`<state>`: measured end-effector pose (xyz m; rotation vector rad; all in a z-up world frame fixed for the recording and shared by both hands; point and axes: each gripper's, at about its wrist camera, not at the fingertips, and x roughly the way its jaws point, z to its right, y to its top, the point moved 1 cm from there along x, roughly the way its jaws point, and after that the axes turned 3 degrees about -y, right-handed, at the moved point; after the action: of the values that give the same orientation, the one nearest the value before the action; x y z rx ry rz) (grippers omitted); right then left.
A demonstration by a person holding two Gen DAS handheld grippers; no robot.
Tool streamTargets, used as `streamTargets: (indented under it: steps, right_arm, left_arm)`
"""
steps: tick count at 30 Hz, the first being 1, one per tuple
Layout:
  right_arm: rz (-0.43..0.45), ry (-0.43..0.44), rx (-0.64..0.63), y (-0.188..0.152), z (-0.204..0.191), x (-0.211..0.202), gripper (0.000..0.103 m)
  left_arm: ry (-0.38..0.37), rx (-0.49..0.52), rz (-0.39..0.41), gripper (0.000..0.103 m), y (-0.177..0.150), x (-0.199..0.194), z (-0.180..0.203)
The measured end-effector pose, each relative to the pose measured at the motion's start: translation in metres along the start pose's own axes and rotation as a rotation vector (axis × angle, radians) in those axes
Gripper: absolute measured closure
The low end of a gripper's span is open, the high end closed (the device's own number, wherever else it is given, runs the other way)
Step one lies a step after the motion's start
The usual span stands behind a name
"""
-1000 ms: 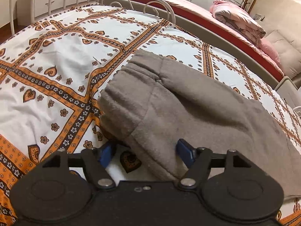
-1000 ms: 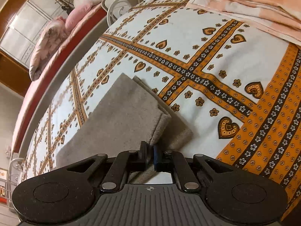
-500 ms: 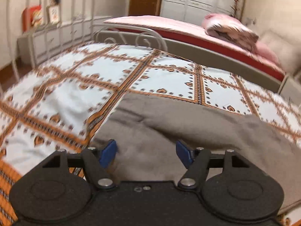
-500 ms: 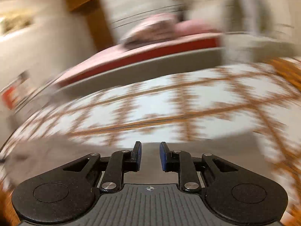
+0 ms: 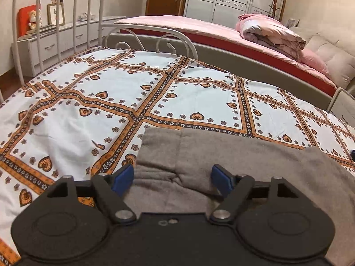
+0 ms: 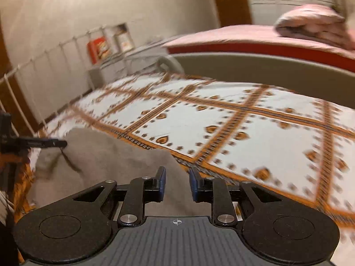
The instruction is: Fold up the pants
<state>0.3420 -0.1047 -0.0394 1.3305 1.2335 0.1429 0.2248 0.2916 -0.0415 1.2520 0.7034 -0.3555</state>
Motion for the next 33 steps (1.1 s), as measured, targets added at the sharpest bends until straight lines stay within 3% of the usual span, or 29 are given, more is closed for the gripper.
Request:
streamTargets:
  steps: [1, 8, 19, 21, 24, 28, 33]
  right_arm:
    - [-0.010, 0.011, -0.004, 0.002, -0.001, 0.011, 0.064]
    - [-0.056, 0.089, -0.039, 0.006, 0.004, 0.064, 0.064]
    - [-0.112, 0.170, -0.075, 0.007, 0.001, 0.067, 0.065]
    - [-0.101, 0.111, -0.101, 0.008, 0.000, 0.069, 0.065]
    - [-0.117, 0.117, -0.082, 0.009, 0.000, 0.074, 0.065]
    - [-0.125, 0.144, -0.137, 0.005, -0.009, 0.069, 0.090]
    - [-0.116, 0.167, -0.148, 0.002, -0.013, 0.063, 0.090]
  left_arm:
    - [-0.006, -0.001, -0.004, 0.030, 0.002, 0.003, -0.001]
    - [-0.017, 0.044, -0.011, 0.035, 0.006, 0.014, -0.001]
    - [-0.028, 0.019, -0.013, 0.040, 0.005, 0.013, -0.002]
    - [-0.025, 0.024, -0.013, 0.040, 0.005, 0.014, -0.001]
    - [-0.030, 0.018, -0.009, 0.040, 0.005, 0.013, -0.003]
    - [-0.035, 0.018, 0.004, 0.043, 0.005, 0.010, -0.003]
    - [-0.043, 0.027, 0.016, 0.046, 0.005, 0.005, -0.002]
